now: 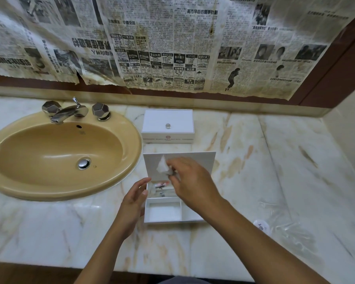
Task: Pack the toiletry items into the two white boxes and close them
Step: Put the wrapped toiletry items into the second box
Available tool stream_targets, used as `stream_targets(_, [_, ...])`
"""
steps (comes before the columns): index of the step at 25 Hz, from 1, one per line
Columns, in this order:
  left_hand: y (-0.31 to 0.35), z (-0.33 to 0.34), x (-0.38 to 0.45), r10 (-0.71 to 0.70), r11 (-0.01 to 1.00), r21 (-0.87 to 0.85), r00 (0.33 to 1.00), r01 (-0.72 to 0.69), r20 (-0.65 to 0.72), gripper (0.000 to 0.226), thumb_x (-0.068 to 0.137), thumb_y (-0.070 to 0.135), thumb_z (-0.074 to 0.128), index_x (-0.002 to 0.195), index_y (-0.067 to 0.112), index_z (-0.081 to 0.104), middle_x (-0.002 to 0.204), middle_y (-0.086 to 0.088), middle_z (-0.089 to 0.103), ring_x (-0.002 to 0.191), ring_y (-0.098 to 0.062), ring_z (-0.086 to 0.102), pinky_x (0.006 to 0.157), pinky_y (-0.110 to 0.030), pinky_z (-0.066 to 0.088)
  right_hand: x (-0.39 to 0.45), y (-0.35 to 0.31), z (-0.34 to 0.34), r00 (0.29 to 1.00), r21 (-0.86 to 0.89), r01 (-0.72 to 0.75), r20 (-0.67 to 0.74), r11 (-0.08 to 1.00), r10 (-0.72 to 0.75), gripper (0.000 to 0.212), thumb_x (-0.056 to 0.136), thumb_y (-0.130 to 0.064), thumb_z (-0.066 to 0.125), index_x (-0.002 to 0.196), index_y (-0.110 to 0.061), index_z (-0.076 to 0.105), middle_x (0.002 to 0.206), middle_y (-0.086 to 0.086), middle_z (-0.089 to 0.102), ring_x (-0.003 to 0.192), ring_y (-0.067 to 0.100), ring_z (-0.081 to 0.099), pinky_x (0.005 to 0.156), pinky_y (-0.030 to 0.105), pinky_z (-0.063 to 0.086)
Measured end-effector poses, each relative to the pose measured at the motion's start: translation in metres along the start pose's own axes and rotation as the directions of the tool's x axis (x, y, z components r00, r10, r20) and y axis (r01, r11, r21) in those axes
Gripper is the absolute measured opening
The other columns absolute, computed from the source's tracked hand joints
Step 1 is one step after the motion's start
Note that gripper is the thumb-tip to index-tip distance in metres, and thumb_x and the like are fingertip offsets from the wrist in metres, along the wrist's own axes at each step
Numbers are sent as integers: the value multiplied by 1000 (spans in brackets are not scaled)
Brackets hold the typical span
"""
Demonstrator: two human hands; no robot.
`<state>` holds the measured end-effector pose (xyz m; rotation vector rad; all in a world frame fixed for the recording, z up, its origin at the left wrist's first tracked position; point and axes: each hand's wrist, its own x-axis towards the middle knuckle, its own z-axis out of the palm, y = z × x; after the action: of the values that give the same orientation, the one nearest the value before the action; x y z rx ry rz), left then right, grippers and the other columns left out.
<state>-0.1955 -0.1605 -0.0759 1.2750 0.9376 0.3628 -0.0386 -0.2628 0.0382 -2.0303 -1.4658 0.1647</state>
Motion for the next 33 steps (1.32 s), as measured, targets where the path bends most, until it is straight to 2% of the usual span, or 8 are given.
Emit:
stream_targets(2, [4,2,-3,-1,1000,-18,1000,1,-12,31,106,23,49,121,46,63,131,13,62,124,-14,59,81,-31,58,6,7,26,994,-110,20,109,994,-8,15,75,-1,64,88,-8,63,84,8,56,80,29,56,54,31,41])
stream_targets(6, [4,1,-3,3,1000,0,1000,-3,-7,31,106,23,48,127,43,61,131,23,60,119,2,59,75,-24,57,11,15,61,932,-274,-58,329,960,151,15,85,-2,58,94,-8,69,91,12,61,79,28,58,68,31,44])
stream_targets(9, [4,1,-4,14,1000,-3,1000,-14,4,32,106,20,47,131,38,59,127,27,58,108,14,61,71,-21,57,7,24,76,907,-270,-112,365,956,209,16,87,-3,57,95,-7,70,92,13,64,78,28,59,73,31,47])
stream_targets(16, [-3,-4,2,26,1000,-11,999,-26,20,33,106,23,48,127,44,62,137,9,61,125,-19,61,89,-41,60,-13,23,73,920,-194,-87,360,977,153,43,95,-47,40,115,-16,63,114,5,65,105,25,54,88,39,45])
stream_targets(20, [-2,-2,1,20,1000,-4,1000,-20,23,33,106,22,48,125,46,62,135,7,63,122,-19,63,89,-42,60,-29,19,46,955,-388,-122,206,914,215,52,92,-55,35,113,-19,63,106,5,64,101,27,53,84,41,43])
stream_targets(22, [-3,-3,1,18,1000,17,1000,-18,16,33,106,24,48,124,48,62,135,8,63,123,-19,62,92,-46,59,-36,23,36,912,-443,-177,262,879,316,59,93,-59,31,111,-14,65,109,7,61,108,27,49,88,41,42])
stream_targets(27, [-4,-4,3,19,1000,23,1000,-20,17,32,105,26,49,128,46,61,137,13,61,127,-19,59,92,-44,58,-42,25,41,854,-435,-192,368,880,368,70,93,-63,24,116,-8,61,118,11,56,114,26,44,96,41,36])
stream_targets(33, [-5,-4,6,28,998,56,1000,-29,13,32,105,29,49,126,51,60,142,10,57,132,-23,55,98,-53,55,-46,30,46,897,-375,-185,312,908,312,90,84,-70,-4,111,-17,64,111,6,63,108,24,51,102,43,32])
